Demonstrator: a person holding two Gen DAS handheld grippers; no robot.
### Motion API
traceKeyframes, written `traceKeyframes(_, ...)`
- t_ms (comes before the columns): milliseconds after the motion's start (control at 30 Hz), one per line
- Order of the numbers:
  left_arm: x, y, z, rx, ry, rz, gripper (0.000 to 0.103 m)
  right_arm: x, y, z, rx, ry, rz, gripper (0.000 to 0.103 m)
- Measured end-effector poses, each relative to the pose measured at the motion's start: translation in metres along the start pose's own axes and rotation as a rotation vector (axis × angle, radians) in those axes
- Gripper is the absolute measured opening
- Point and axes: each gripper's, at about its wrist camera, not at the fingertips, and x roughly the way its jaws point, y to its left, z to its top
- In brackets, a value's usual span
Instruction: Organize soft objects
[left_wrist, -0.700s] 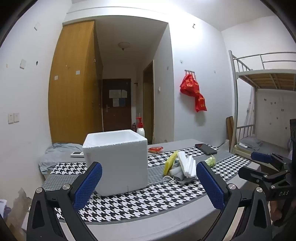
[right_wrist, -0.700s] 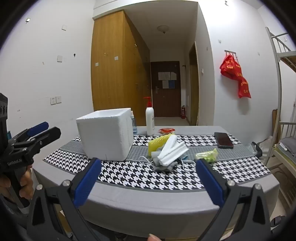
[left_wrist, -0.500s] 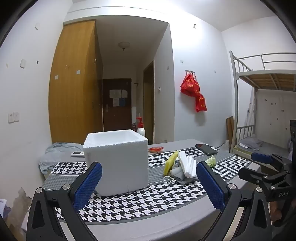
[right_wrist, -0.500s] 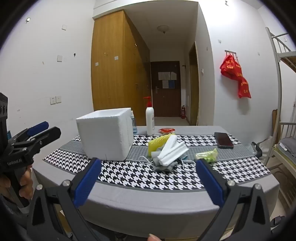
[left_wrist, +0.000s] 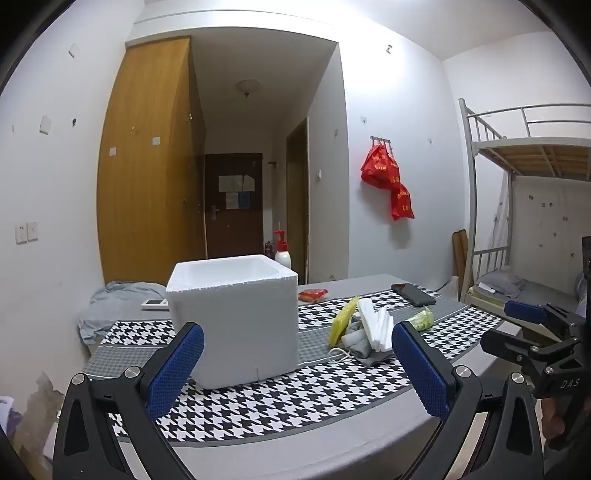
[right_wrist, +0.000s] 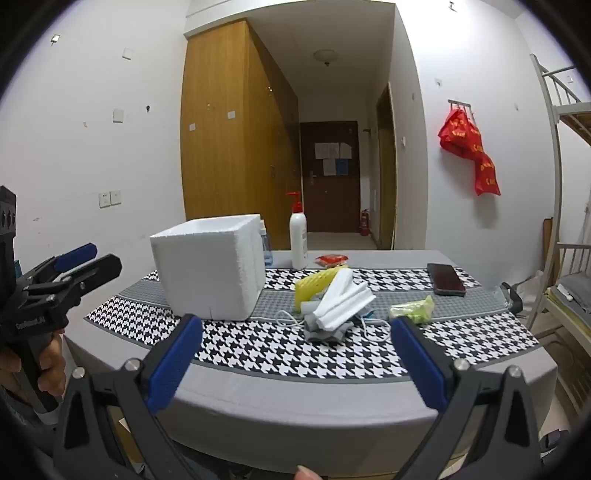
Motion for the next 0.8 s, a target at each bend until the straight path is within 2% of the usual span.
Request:
traceKeyframes(367,0.001,-0.003,0.000,0.014,-0.001,0.012,0.102,-0.002,-0.002,0.000,0.001,-0.006,-0.006,0.103)
traceKeyframes(800,0.025,-0.005,0.005,0.013,0.045,-0.033,0.102,0.007,-0.008,0.008,0.009,0.009,-0.011,0.103)
